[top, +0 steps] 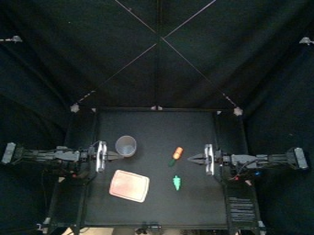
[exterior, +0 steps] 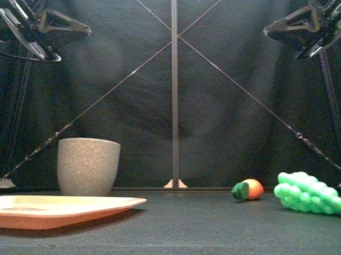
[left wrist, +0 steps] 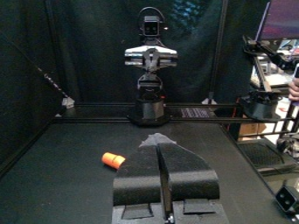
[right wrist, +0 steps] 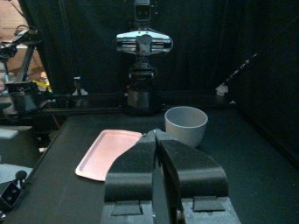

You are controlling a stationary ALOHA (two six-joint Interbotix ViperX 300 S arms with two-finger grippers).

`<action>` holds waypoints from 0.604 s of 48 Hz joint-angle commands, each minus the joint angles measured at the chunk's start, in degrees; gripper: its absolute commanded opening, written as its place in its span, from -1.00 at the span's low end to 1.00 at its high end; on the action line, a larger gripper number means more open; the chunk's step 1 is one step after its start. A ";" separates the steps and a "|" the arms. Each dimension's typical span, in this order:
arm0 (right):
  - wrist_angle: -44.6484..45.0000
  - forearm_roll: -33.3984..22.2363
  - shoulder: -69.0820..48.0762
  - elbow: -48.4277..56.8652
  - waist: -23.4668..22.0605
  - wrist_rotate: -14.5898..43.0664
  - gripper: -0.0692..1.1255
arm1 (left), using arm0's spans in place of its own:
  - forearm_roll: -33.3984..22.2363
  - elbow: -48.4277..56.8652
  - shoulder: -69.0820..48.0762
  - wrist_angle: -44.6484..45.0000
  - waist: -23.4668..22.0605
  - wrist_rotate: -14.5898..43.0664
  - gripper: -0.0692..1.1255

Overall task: Pick the green grapes then place it in the grey bowl
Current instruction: Pick the green grapes

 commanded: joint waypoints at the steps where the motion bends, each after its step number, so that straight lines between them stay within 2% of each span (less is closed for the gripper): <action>1: -0.09 3.08 2.02 -0.26 0.26 2.02 -0.72 | -0.09 -1.05 0.44 2.90 0.09 0.00 -0.80; 9: 0.97 12.74 7.38 0.18 0.35 9.05 -0.71 | -0.35 -0.88 0.35 4.13 0.09 0.09 -0.79; 14: 3.96 16.17 11.07 0.18 0.70 13.62 -0.67 | -0.18 -0.62 0.35 4.48 0.35 0.26 -0.79; 18: 7.03 18.46 14.24 -0.26 1.14 17.58 -0.57 | -0.18 -0.26 0.35 4.83 0.97 0.26 -0.79; 22: 9.58 20.39 17.49 -0.70 2.11 22.06 -0.37 | -0.18 0.26 0.44 4.92 1.58 0.26 -0.79; 29: 11.34 22.15 24.43 -1.93 4.92 30.50 0.26 | -0.18 1.23 0.44 4.92 2.20 0.26 -0.79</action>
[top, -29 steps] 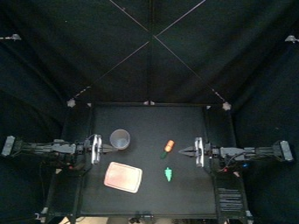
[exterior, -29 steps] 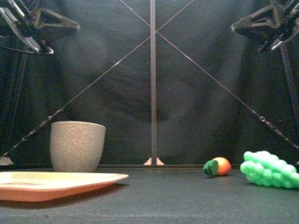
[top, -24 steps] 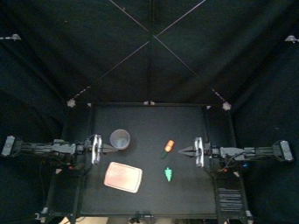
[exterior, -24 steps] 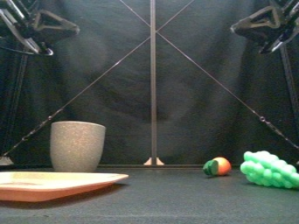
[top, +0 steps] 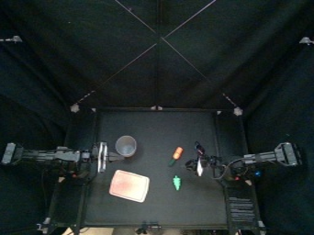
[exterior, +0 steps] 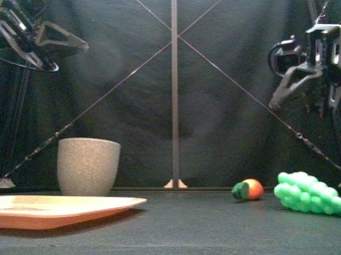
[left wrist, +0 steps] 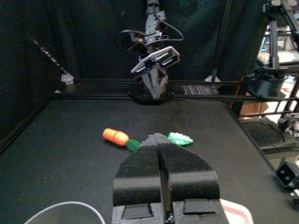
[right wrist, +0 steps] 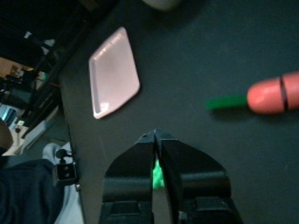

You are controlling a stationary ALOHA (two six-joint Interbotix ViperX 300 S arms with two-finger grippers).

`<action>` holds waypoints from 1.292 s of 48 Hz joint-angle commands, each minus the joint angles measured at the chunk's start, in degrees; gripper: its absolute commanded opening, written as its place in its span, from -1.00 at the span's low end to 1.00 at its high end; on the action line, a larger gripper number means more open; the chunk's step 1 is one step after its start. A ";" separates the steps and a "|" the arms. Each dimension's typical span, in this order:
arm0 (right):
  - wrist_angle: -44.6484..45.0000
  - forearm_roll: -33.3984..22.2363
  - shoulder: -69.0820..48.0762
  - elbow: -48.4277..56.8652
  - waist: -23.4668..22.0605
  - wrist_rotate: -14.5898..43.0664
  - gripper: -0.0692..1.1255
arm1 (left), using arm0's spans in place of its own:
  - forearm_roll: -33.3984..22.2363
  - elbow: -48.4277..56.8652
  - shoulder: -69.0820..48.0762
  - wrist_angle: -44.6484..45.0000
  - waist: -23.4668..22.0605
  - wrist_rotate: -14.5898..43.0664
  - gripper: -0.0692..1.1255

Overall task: Pick the green grapes then place it in the grey bowl
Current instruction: Pick the green grapes

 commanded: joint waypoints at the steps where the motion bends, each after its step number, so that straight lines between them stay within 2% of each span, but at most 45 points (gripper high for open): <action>1: 0.62 0.62 4.57 -2.37 2.46 4.75 0.36 | 0.18 -0.26 0.26 -0.18 0.53 0.09 -0.79; 5: 0.88 0.62 8.61 -3.60 3.96 8.26 0.73 | 0.18 0.00 0.18 -0.18 0.79 0.09 -0.79; 9: 0.88 0.62 12.04 -5.01 5.19 10.28 0.90 | 0.18 0.00 0.26 -0.18 0.97 0.09 -0.79; 24: 3.43 0.62 23.73 -10.63 6.33 10.63 0.86 | 0.18 0.09 0.26 -0.18 0.97 0.09 -0.79; 52: 9.84 0.79 33.84 -15.64 6.59 10.63 0.84 | -0.09 0.09 0.18 -0.18 0.97 -0.09 -0.79; 62: 11.34 0.79 35.07 -16.96 7.21 10.63 0.69 | -0.09 0.09 0.26 -0.18 0.70 -0.18 -0.79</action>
